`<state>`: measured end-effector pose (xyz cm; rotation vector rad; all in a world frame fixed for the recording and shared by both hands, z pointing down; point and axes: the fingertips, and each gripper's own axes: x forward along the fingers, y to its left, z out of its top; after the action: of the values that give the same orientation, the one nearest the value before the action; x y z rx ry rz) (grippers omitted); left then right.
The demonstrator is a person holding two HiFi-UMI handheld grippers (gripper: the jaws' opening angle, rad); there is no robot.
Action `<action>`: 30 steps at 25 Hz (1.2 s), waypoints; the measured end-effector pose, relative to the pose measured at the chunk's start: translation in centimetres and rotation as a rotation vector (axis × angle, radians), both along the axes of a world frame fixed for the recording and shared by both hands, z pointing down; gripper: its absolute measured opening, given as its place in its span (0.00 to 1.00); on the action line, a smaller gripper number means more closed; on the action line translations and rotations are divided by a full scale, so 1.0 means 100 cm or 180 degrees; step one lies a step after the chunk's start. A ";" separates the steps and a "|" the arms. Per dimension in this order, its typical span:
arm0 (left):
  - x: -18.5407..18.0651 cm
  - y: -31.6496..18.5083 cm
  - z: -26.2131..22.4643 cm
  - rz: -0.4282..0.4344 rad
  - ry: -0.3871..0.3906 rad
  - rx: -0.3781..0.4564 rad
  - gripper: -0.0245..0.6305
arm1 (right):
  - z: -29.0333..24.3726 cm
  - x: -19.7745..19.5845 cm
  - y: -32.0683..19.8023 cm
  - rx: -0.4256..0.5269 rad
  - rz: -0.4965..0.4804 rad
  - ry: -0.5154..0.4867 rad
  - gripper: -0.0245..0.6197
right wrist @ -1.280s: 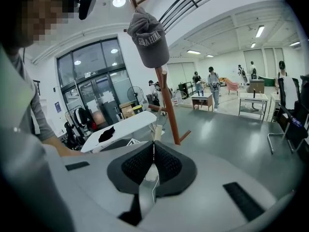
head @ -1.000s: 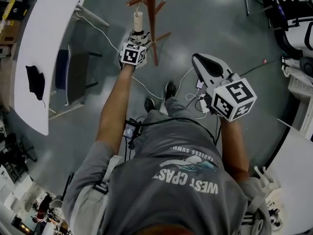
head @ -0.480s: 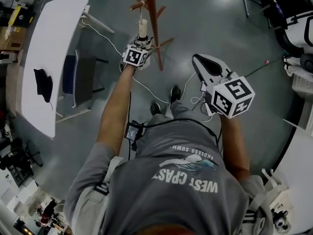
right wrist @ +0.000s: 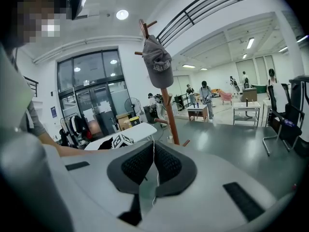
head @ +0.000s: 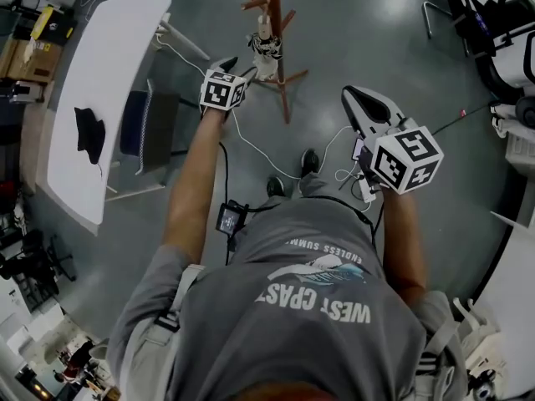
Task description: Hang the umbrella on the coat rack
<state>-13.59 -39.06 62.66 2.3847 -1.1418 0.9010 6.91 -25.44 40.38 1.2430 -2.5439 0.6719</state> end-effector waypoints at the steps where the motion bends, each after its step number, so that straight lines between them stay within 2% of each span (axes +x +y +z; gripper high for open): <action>1: -0.004 0.002 -0.017 -0.0022 0.0042 0.0116 0.40 | -0.003 -0.001 0.002 0.0024 0.0003 -0.0006 0.09; 3: -0.014 0.008 -0.052 -0.0076 0.0145 0.0362 0.29 | -0.010 -0.003 0.006 0.0080 0.0006 -0.0020 0.09; 9: -0.043 0.047 -0.179 -0.0190 0.0495 0.1145 0.11 | -0.049 -0.007 0.014 0.0423 0.0042 -0.0120 0.08; 12: -0.050 0.070 -0.243 -0.0138 0.0657 0.1480 0.07 | -0.080 -0.004 0.015 0.0697 0.0041 -0.0198 0.08; 17: -0.076 0.119 -0.303 -0.0123 0.0926 0.1627 0.06 | -0.114 -0.016 0.025 0.0929 -0.0055 -0.0273 0.08; 22: -0.099 0.160 -0.334 -0.0088 0.0902 0.1776 0.06 | -0.133 -0.029 0.040 0.1148 -0.0096 -0.0109 0.08; 30: -0.110 0.202 -0.357 -0.0151 0.0808 0.1986 0.06 | -0.144 -0.038 0.060 0.1184 -0.0164 -0.0080 0.08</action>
<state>-24.61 -18.89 26.98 2.8194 -1.5280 0.2182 3.08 -19.41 26.00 1.2734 -2.7984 0.2067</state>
